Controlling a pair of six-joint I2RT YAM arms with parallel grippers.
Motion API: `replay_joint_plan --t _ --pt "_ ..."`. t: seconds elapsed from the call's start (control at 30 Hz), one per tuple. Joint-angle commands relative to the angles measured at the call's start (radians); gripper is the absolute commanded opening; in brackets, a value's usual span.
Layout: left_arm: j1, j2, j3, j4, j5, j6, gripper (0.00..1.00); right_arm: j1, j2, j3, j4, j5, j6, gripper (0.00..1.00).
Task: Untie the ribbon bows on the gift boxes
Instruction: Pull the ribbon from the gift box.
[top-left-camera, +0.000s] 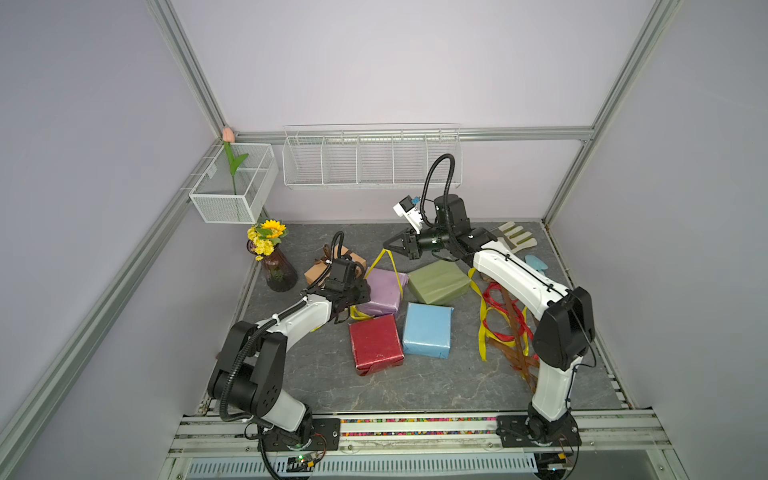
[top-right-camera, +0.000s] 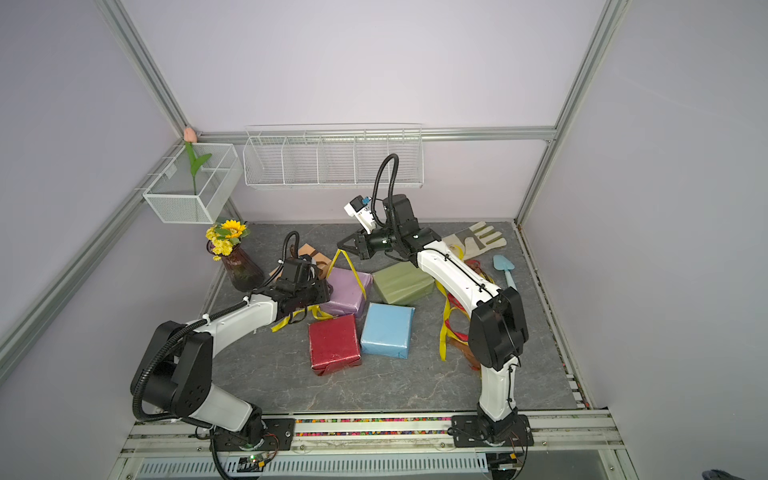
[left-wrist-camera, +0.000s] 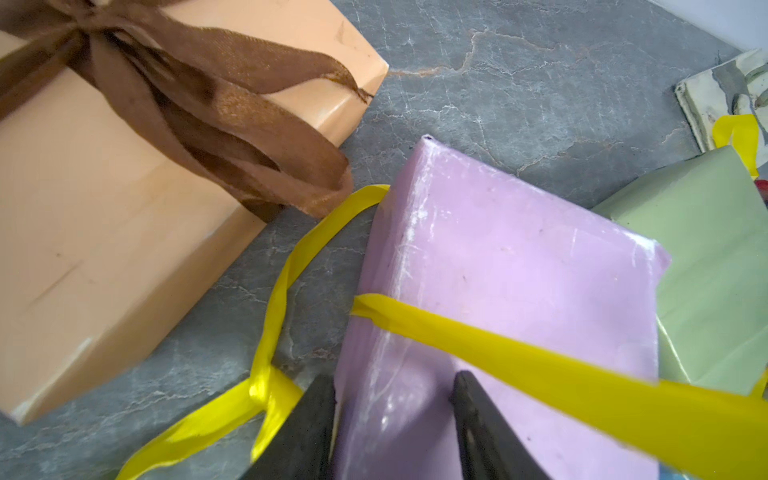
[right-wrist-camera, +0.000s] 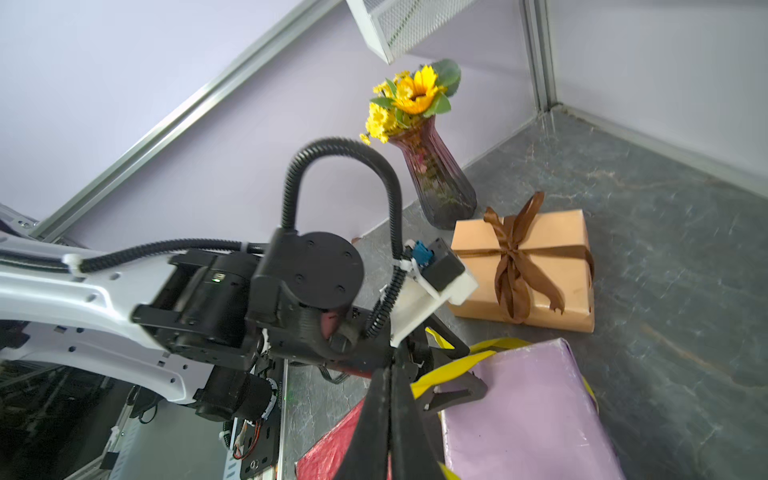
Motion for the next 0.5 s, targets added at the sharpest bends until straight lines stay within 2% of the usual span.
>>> replay_joint_plan --t 0.0,0.47 --pt "-0.001 0.038 -0.014 -0.056 -0.029 0.008 0.48 -0.013 -0.115 0.098 -0.021 -0.008 -0.043 0.07" --pt "0.000 0.068 -0.031 -0.031 -0.026 0.011 0.48 -0.100 -0.365 0.238 -0.038 0.105 -0.093 0.07"
